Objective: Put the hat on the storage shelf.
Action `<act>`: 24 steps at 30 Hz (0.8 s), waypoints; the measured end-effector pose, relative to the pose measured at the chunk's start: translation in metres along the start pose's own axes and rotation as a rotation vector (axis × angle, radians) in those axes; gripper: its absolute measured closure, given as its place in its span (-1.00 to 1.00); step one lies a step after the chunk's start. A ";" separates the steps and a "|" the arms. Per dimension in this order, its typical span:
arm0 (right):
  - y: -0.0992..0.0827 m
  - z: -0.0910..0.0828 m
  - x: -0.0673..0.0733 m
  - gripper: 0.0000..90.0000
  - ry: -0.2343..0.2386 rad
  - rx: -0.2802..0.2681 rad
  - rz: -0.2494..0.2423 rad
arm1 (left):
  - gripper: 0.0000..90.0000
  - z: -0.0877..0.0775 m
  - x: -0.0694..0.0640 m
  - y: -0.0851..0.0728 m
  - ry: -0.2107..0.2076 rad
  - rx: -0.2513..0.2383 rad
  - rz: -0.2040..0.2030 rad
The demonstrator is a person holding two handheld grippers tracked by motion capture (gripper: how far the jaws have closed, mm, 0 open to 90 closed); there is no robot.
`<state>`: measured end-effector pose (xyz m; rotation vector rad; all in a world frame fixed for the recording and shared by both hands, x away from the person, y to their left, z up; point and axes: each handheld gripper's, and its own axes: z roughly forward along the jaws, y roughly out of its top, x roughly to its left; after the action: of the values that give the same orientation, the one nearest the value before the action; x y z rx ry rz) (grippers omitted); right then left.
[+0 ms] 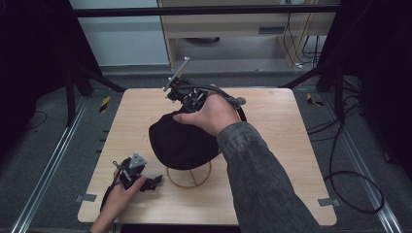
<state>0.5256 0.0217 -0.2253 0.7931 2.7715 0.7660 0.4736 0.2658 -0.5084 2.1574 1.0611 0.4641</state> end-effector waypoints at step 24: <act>-0.026 -0.022 -0.011 -0.03 0.009 -0.119 0.019 | -1.00 0.000 0.001 -0.001 0.013 -0.004 -0.010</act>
<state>0.5169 -0.0122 -0.2199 0.7956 2.6996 0.9302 0.4734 0.2669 -0.5086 2.1477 1.0769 0.4754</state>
